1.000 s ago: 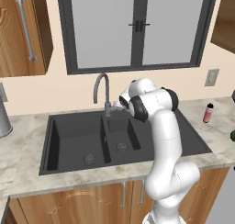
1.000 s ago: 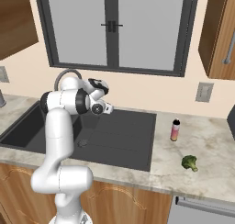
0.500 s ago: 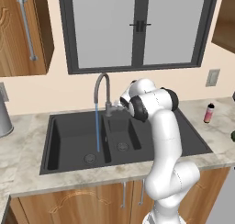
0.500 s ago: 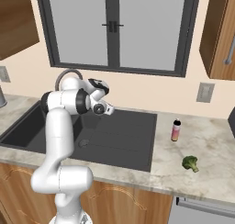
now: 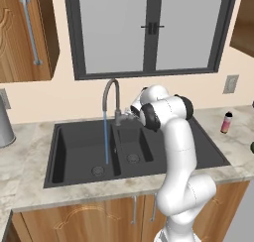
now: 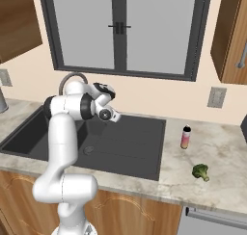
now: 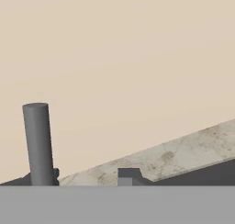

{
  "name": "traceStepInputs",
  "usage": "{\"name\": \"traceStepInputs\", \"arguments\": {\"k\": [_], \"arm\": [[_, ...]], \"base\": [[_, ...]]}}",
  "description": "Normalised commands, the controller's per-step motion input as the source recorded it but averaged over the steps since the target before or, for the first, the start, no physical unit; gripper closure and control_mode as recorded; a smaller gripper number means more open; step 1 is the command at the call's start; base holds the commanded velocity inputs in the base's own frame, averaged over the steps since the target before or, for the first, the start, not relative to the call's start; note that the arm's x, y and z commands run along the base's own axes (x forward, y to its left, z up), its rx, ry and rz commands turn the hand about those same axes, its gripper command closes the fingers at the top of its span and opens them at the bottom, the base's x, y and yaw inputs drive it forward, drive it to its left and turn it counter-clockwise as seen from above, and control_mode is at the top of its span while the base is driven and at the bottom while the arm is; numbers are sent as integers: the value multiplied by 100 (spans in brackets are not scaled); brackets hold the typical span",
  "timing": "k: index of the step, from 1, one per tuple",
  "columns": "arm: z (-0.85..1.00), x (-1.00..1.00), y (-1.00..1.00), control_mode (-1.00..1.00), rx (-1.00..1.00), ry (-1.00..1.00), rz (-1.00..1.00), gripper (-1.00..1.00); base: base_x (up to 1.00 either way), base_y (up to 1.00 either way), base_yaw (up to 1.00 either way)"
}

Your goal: Turn on the sink faucet. Then move the broccoli from the counter to the sink. Turn off the sink. Move the vegetable from the sink to the pot next to the stove. Finally move the pot to the rear right burner.

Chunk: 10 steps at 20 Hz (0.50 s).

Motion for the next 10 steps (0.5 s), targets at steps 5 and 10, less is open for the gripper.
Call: {"name": "traceStepInputs", "arguments": {"k": [5, 10], "arm": [[6, -5, -23, -100, 4, 0, -3, -100], [46, -41, -1, -100, 1, -6, 0, -100]], "base": [[0, 0, 0], [0, 0, 0]]}}
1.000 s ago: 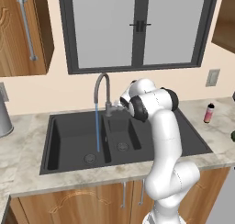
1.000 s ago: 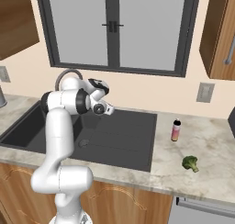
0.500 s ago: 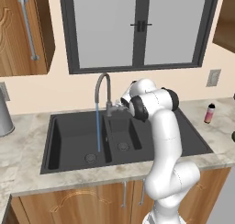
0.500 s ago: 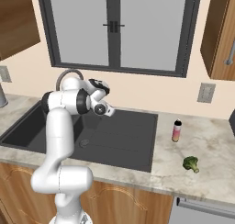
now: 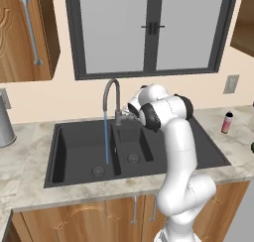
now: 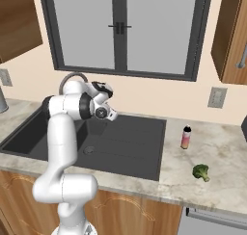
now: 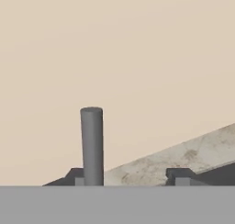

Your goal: Turn on the sink faucet. Then move the broccoli from the counter to the sink. Turn off the sink. Move the vegetable from the sink to the pot next to the stove. Finally move the pot to the rear right burner.

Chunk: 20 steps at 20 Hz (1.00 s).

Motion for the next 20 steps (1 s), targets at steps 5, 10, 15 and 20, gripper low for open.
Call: {"name": "traceStepInputs", "arguments": {"k": [5, 10, 15, 20], "arm": [[60, -61, -12, -100, 0, -1, 0, -100], [60, -64, -31, -100, 0, 0, -2, -100], [52, -61, -43, -100, 0, 0, -6, -100], [22, -69, -53, -100, 0, 0, -8, -100]], "base": [[0, 0, 0], [0, 0, 0], [0, 0, 0], [0, 0, 0]]}}
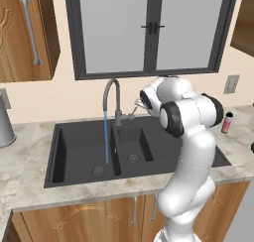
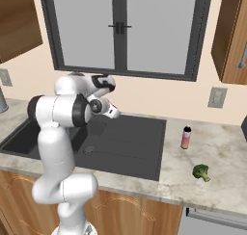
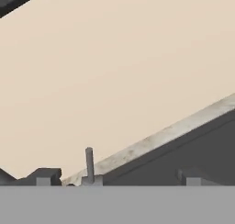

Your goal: Turn on the sink faucet. Then move the broccoli from the counter to the sink. Turn off the sink. Move the vegetable from the sink to the pot next to the stove. Finally move the pot to the rear right burner.

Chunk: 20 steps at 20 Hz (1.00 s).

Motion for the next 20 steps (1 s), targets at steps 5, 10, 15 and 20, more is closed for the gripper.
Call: {"name": "traceStepInputs", "arguments": {"k": [5, 10, 15, 20], "arm": [[40, -88, -48, -100, 0, -1, -8, -100], [61, -89, -39, -100, 0, 0, -8, -100], [64, -85, -33, -100, 0, 0, -7, -100], [72, -74, -33, -100, 0, 5, -7, -100]], "base": [[0, 0, 0], [0, 0, 0], [0, 0, 0], [0, 0, 0]]}}
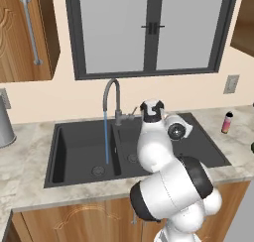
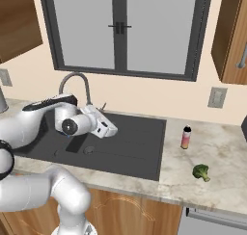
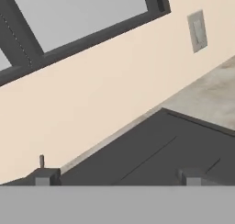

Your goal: Turn on the sink faucet. Then move the broccoli from the counter to the sink. Turn off the sink. Move the vegetable from the sink to the pot next to the stove. Finally move the pot to the rear right burner.

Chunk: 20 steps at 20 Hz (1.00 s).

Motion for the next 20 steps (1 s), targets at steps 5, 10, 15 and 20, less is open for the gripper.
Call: {"name": "traceStepInputs", "arguments": {"k": [5, 10, 15, 20], "arm": [[95, -48, -35, -100, 0, 12, -7, -100], [100, -29, -29, -100, 0, 17, -4, -100], [100, -21, -11, -100, 0, 17, -1, -100], [100, -14, 0, -100, 2, 20, -1, -100]], "base": [[0, 0, 0], [0, 0, 0], [0, 0, 0], [0, 0, 0]]}}
